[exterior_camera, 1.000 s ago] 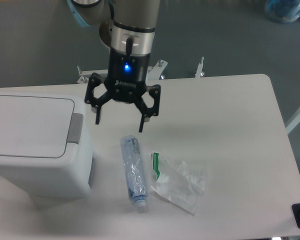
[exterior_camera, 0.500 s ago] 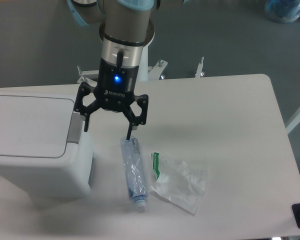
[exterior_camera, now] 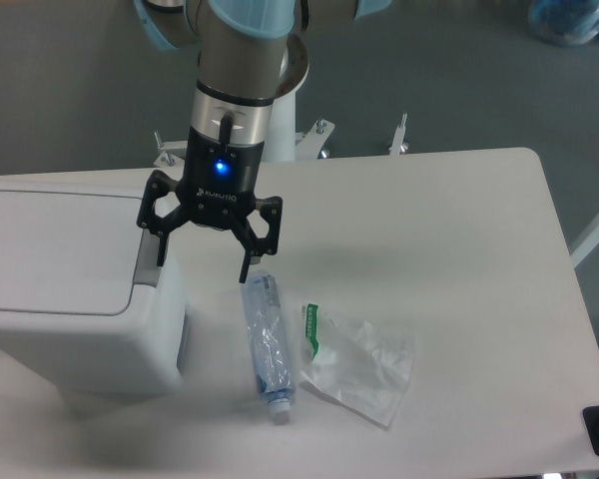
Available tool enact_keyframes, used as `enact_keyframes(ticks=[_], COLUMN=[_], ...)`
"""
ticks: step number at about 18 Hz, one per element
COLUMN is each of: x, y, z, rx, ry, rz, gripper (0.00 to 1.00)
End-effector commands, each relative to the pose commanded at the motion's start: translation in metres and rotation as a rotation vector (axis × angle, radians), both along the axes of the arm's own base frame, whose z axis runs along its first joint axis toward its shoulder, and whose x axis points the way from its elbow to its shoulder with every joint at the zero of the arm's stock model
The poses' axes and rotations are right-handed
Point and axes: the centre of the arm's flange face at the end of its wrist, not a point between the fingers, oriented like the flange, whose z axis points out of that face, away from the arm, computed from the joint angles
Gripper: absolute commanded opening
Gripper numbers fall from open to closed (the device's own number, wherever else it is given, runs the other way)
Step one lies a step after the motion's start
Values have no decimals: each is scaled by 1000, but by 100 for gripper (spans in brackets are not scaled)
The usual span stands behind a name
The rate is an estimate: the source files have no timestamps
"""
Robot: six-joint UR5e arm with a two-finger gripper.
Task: Open the trash can
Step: 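Lower the gripper finger onto the grey button and press it down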
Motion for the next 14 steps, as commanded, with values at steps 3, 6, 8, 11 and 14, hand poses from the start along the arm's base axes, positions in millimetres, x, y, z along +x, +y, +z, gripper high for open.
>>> enact_keyframes(ticks=[3, 6, 8, 11, 14], x=[0, 1, 1, 1, 0], y=[0, 0, 0, 0, 1], z=[-1, -4, -4, -4, -4], rx=[-1, -3, -4, -3, -1], ry=[-1, -2, -3, -1, 2], rz=[0, -3, -3, -5, -5], gripper=[100, 100, 100, 100, 100])
